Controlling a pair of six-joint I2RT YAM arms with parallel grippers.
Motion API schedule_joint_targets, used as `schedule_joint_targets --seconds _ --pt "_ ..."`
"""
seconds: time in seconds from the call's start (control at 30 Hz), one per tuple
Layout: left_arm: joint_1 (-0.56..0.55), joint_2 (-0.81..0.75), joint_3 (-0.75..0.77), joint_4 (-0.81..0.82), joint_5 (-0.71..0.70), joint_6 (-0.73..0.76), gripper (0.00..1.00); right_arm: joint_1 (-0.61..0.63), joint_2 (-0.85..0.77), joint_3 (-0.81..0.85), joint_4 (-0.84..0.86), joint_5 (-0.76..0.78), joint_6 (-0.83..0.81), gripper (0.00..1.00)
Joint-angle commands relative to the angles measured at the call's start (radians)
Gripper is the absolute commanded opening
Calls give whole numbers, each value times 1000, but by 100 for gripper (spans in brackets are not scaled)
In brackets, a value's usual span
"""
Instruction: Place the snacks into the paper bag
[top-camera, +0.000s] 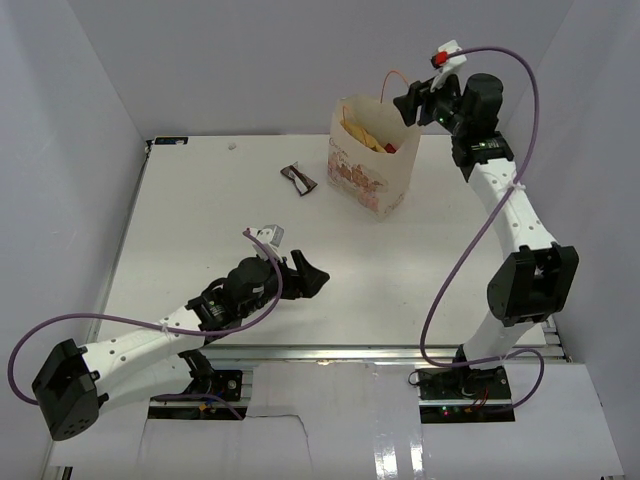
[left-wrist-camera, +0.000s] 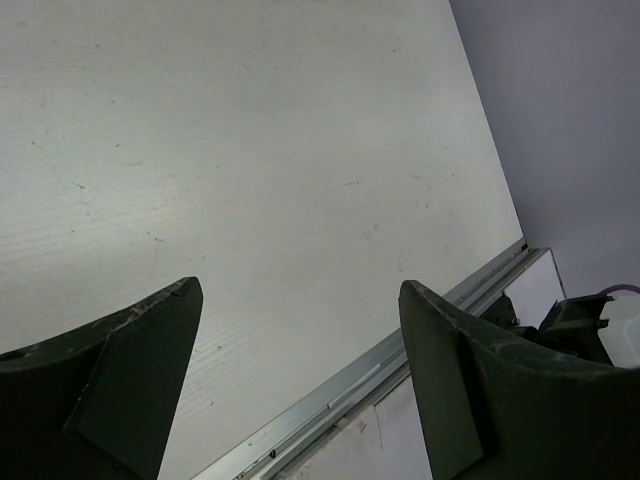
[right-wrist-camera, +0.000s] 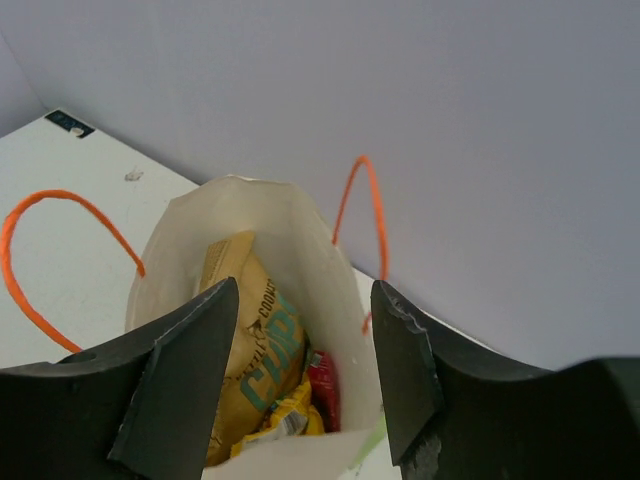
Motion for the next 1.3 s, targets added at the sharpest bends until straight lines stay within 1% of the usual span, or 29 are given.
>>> schedule_joint_targets --seconds 0.0,0.07,0.23,0.33,0.37,0.4,0.43,0.53,0.57,0.7,0.73,0.77,0.8,0.83,0.87,0.93,0.97,1.07,1.1,1.13,1.2,1.23,1.27 --pt "5 -2 22 0 -12 3 90 -79 -85 -11 48 15 65 61" --pt "5 -3 19 -1 -16 0 90 -110 -93 -36 20 15 99 61" --pt "5 -11 10 -8 -23 -12 90 -210 -66 -66 -122 53 216 58" --pt "3 -6 10 -11 -25 -18 90 -240 20 -44 -220 73 292 58" --pt "5 -5 12 -14 -22 -22 90 -242 52 17 -262 83 320 58" --pt "5 -3 13 -15 -22 -22 90 -244 141 56 -306 93 331 58" --pt "3 1 18 -18 -20 -26 90 -245 178 82 -361 87 340 59" --pt "3 3 24 -34 -20 -38 90 -245 275 82 -331 -9 313 62" --pt "3 3 25 -38 -20 -43 90 -241 324 95 -334 -38 294 64" --pt "3 1 16 -38 -19 -75 90 -224 419 156 -317 -118 195 66" --pt "5 1 15 -38 -20 -81 90 -221 437 165 -316 -159 164 66" --pt "5 6 15 -38 -20 -87 90 -216 462 170 -314 -239 138 66" --pt "3 10 16 -38 -19 -91 90 -211 473 171 -317 -270 109 65" --pt "3 20 19 -37 -19 -94 90 -199 494 177 -339 -358 63 65" --pt "3 23 22 -37 -19 -94 90 -195 502 185 -354 -402 28 65" --pt "5 35 27 -37 -14 -97 90 -184 513 190 -369 -448 -28 64" --pt "5 41 33 -37 -13 -95 90 -175 520 194 -389 -498 -48 63" --pt "5 66 42 -34 -3 -92 90 -173 533 207 -429 -535 -94 61" --pt "5 78 44 -32 -2 -89 90 -143 536 210 -438 -542 -103 60" --pt "3 83 44 -26 1 -86 90 -141 539 214 -448 -539 -111 60" --pt "5 93 48 -21 7 -81 90 -136 540 213 -442 -452 -97 56" --pt "3 99 49 -20 9 -78 90 -135 539 213 -434 -400 -79 56" --pt "5 104 50 -21 9 -77 90 -132 543 220 -425 -285 -47 60"
